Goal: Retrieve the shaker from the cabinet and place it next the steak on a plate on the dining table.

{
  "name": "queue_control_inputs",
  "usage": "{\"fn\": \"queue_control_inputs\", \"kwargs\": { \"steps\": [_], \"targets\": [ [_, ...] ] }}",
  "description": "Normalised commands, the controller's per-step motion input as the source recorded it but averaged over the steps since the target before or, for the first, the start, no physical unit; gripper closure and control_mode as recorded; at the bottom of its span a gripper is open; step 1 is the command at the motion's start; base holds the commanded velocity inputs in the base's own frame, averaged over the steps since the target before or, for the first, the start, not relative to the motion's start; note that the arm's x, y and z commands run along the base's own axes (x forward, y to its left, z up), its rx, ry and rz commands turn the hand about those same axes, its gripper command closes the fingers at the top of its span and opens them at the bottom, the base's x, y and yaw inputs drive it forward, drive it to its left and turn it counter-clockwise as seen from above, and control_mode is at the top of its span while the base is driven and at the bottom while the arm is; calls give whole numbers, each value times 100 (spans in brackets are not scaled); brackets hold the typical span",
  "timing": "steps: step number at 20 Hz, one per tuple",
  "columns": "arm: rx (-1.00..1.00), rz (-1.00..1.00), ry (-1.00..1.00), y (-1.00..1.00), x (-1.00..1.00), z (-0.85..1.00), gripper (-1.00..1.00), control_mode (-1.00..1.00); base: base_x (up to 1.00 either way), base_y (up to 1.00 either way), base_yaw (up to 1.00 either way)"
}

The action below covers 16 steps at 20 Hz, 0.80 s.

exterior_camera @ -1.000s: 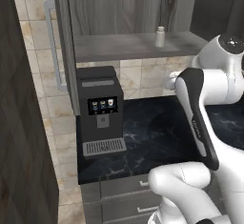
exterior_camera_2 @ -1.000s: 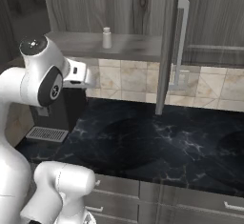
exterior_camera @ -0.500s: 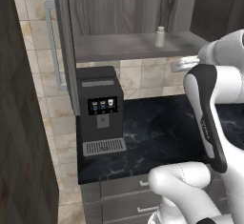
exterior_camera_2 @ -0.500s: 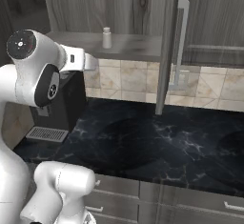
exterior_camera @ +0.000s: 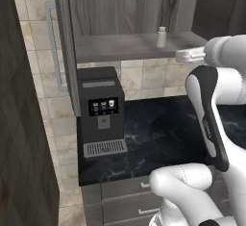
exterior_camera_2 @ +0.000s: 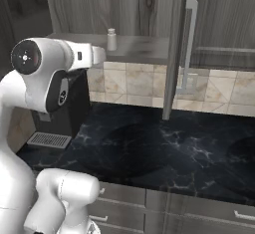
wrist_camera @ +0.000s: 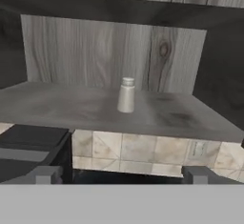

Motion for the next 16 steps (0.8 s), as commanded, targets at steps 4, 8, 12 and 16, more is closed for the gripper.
{"fn": "queue_control_inputs", "kwargs": {
  "steps": [4, 8, 12, 16],
  "targets": [
    [0, 2, 11, -11, 51, 13, -100, -100, 0, 0, 0],
    [0, 2, 17, -8, 57, 9, -100, -100, 0, 0, 0],
    [0, 0, 4, -3, 47, 5, -100, -100, 0, 0, 0],
    [0, 0, 0, 0, 41, 0, -100, -100, 0, 0, 0]
  ]
}}
